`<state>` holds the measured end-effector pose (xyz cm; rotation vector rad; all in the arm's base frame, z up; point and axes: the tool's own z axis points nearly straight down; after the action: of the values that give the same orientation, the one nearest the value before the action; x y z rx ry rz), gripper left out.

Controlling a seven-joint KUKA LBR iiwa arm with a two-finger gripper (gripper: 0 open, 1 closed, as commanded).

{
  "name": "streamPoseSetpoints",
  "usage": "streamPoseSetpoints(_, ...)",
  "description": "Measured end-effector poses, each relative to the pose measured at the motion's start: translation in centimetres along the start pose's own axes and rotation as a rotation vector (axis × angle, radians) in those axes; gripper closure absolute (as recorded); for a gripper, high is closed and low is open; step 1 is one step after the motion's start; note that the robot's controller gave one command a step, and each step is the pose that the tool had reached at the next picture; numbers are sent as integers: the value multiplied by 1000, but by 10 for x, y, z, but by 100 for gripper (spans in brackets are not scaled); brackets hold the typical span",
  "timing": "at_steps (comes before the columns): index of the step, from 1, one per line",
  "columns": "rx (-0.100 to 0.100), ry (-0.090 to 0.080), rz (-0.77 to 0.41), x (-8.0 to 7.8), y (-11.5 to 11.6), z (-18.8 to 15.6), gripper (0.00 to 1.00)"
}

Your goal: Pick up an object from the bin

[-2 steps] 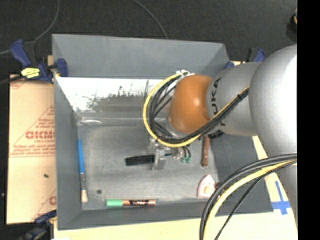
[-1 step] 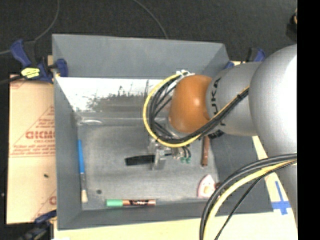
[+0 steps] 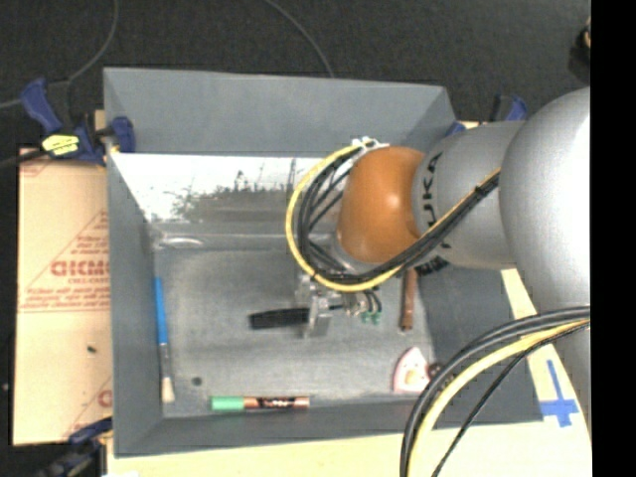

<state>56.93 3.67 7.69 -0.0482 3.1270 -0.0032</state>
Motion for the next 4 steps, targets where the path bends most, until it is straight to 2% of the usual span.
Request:
streamPoseSetpoints(1,0,-7,0,-2,0,-13,100)
streamPoseSetpoints(3,0,-1,0,-1,0,-32,100)
streamPoseSetpoints(4,-1,-7,0,-2,-1,-58,100)
